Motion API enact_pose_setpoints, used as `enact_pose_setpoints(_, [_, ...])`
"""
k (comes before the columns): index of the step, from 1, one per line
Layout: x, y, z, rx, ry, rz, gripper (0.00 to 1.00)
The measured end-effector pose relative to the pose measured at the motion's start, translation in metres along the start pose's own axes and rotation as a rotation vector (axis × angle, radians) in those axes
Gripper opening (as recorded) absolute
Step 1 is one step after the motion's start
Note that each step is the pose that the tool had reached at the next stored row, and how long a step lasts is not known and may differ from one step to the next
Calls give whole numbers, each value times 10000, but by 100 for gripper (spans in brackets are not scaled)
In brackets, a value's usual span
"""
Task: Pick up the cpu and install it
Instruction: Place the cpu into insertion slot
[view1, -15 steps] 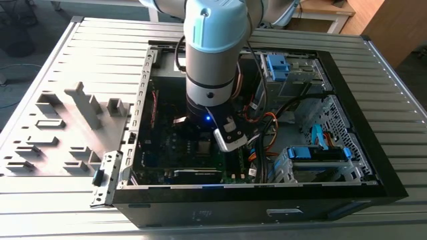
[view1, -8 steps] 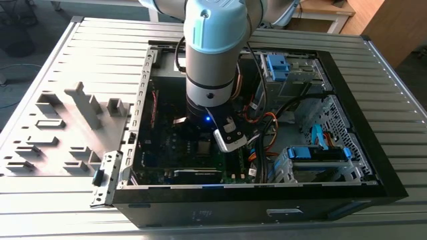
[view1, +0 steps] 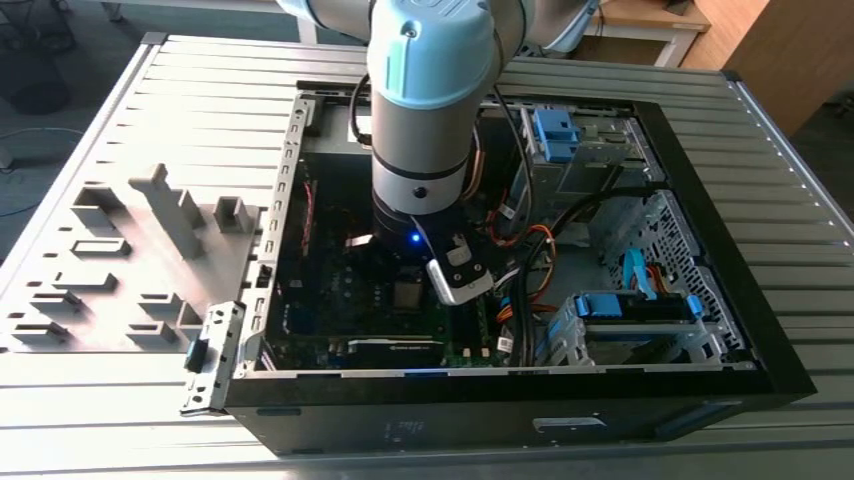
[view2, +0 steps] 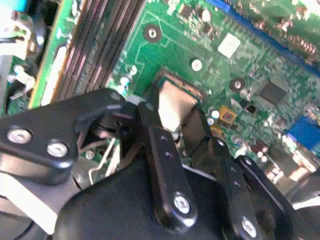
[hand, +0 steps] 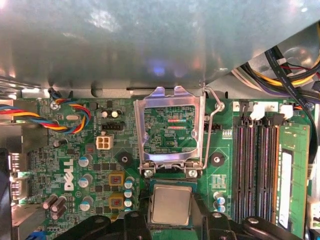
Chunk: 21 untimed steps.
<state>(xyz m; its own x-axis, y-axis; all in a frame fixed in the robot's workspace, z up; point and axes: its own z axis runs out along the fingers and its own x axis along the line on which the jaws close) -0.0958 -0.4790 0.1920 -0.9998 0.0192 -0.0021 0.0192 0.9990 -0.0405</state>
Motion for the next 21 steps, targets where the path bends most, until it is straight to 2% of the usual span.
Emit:
enact_pose_setpoints(7, [0, 0, -6, 4, 5, 56, 46])
enact_pose_setpoints(14, [0, 0, -7, -36, 19, 397, 46])
enact_pose_setpoints(21, [-4, 0, -7, -36, 20, 410, 46])
